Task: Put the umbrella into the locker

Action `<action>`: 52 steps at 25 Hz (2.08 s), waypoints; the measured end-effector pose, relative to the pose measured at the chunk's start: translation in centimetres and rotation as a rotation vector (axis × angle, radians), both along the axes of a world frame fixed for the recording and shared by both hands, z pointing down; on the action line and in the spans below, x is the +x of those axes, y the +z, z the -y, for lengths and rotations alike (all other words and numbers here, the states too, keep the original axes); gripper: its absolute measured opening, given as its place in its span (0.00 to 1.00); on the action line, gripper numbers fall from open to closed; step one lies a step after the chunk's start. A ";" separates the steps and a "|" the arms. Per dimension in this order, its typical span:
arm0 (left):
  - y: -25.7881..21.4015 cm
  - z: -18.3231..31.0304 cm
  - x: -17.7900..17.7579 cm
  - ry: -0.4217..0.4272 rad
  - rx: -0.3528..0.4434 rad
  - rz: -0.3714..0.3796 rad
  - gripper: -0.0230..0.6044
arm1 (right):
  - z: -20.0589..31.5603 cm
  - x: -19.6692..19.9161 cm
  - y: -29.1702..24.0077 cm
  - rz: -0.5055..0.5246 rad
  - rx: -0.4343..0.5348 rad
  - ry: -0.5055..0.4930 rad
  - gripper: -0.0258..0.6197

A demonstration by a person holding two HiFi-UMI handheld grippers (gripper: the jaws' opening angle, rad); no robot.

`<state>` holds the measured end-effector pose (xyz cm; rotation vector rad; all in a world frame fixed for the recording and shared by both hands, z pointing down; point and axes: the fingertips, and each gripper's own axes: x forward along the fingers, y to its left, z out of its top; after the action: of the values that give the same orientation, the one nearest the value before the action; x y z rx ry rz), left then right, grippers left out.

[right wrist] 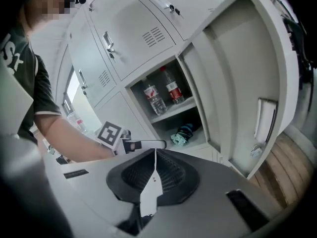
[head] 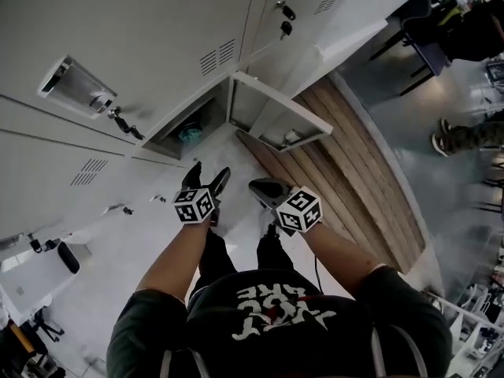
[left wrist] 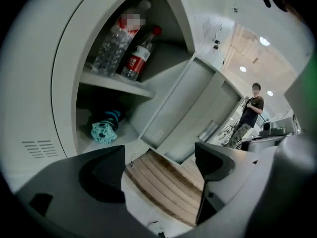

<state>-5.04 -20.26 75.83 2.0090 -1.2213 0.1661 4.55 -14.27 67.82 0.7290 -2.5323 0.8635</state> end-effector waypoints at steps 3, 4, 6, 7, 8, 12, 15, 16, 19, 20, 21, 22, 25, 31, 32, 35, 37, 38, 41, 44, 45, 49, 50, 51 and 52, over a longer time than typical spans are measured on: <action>-5.0 -0.4 0.1 0.015 0.046 -0.031 0.75 | 0.6 0.6 -3.3 0.000 0.039 0.016 0.09; -6.6 -0.5 0.2 0.027 0.065 -0.037 0.75 | 0.7 0.9 -4.4 0.001 0.051 0.021 0.09; -9.8 -0.8 0.7 0.059 0.106 -0.048 0.75 | 0.9 1.2 -6.3 0.006 0.070 0.031 0.10; -11.4 -1.0 1.0 0.077 0.125 -0.054 0.75 | 1.0 1.4 -7.3 0.008 0.078 0.036 0.09; -12.9 -1.3 1.2 0.095 0.143 -0.061 0.74 | 0.9 1.5 -8.1 0.010 0.084 0.039 0.10; -19.2 -1.7 2.1 0.179 0.210 -0.103 0.72 | 1.4 1.8 -11.9 0.018 0.132 0.041 0.10; -23.9 -2.1 2.2 0.232 0.264 -0.121 0.64 | 1.7 2.1 -15.2 0.026 0.172 0.039 0.10; -25.4 -2.4 2.2 0.250 0.280 -0.119 0.61 | 1.7 2.3 -16.4 0.027 0.187 0.038 0.10; -29.8 -2.9 2.2 0.291 0.341 -0.120 0.52 | 1.9 2.8 -20.2 0.027 0.235 0.033 0.10; -31.3 -3.0 2.2 0.298 0.363 -0.127 0.49 | 2.0 2.9 -21.6 0.030 0.253 0.031 0.09; -32.7 -3.0 2.1 0.306 0.384 -0.134 0.47 | 2.0 3.1 -22.9 0.033 0.272 0.028 0.09; -34.0 -3.1 2.1 0.315 0.404 -0.141 0.44 | 2.2 3.4 -24.2 0.034 0.295 0.025 0.09; -37.1 -3.0 1.7 0.332 0.448 -0.147 0.39 | 2.8 4.2 -27.7 0.022 0.364 0.015 0.09; -41.5 -2.8 1.1 0.329 0.525 -0.104 0.24 | 4.3 6.1 -33.4 0.019 0.450 0.035 0.09; -42.0 -2.8 1.1 0.325 0.531 -0.100 0.21 | 4.4 6.3 -34.0 0.020 0.456 0.039 0.09; -43.7 -2.7 0.7 0.306 0.560 -0.082 0.10 | 4.8 6.6 -35.4 0.020 0.471 0.040 0.09; -44.7 -2.8 0.3 0.293 0.587 -0.071 0.06 | 5.0 6.8 -36.2 0.027 0.480 0.043 0.09; -45.1 -3.0 0.2 0.290 0.597 -0.067 0.05 | 5.1 6.9 -36.4 0.036 0.480 0.048 0.09; -45.7 -3.4 0.0 0.288 0.620 -0.059 0.05 | 5.3 7.1 -37.0 0.068 0.471 0.063 0.09; -45.9 -3.5 -0.2 0.271 0.621 -0.058 0.05 | 5.3 6.8 -37.2 0.077 0.473 0.055 0.09; -45.9 -3.6 -0.3 0.267 0.619 -0.059 0.05 | 5.2 6.6 -37.3 0.075 0.476 0.048 0.09; -45.7 -3.9 -0.7 0.254 0.606 -0.047 0.05 | 4.9 6.1 -37.4 0.072 0.485 0.026 0.09; -45.6 -4.0 -0.8 0.250 0.602 -0.045 0.05 | 4.8 6.1 -37.3 0.074 0.484 0.023 0.09; -45.5 -4.1 -0.9 0.247 0.599 -0.044 0.05 | 4.7 6.1 -37.3 0.074 0.482 0.020 0.09; -45.5 -4.1 -1.0 0.244 0.596 -0.044 0.05 | 4.6 6.1 -37.2 0.074 0.479 0.018 0.09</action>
<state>-6.06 -16.12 30.35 2.6600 -1.0738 -0.1440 10.60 -18.85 30.65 0.8698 -2.8356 0.2848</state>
